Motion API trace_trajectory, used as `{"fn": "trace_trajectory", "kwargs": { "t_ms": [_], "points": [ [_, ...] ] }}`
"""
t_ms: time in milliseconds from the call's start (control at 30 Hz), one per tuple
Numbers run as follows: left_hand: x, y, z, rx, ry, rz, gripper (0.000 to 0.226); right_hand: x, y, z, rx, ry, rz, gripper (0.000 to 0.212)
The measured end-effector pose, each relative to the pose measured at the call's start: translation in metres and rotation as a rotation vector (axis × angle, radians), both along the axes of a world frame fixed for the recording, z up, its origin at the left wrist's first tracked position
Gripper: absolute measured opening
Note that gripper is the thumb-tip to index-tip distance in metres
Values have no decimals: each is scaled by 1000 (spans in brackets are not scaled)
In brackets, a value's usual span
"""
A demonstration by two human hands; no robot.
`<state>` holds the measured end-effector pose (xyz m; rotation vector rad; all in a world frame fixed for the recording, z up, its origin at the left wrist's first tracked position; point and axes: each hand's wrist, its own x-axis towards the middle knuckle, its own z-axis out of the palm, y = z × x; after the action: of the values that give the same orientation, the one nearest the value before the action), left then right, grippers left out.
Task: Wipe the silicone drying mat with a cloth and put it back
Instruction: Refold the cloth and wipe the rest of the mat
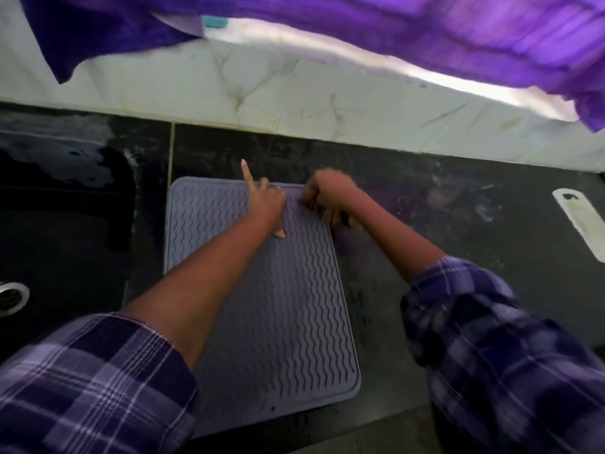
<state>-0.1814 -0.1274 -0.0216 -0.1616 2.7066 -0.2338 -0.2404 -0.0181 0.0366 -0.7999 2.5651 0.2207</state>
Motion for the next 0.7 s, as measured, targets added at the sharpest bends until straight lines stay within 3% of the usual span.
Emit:
{"fn": "trace_trajectory", "kwargs": {
  "t_ms": [67,233,400,433,567,700],
  "points": [
    [0,3,0,-24,-27,3,91,-15,-5,-8,-55,182,-13,30],
    [-3,3,1,-30,-37,16,86,21,29,-36,-55,186,-116,26],
    [0,2,4,-15,-23,-3,91,47,60,-2,156,-214,-22,23],
    [0,2,3,-15,-20,-12,93,37,57,3,170,-206,-7,21],
    [-1,3,-3,-32,-19,-13,93,-9,31,-2,-61,128,-89,26],
    [-4,3,-4,-27,-26,3,93,-5,24,-36,6,247,-68,31]
  ]
}}
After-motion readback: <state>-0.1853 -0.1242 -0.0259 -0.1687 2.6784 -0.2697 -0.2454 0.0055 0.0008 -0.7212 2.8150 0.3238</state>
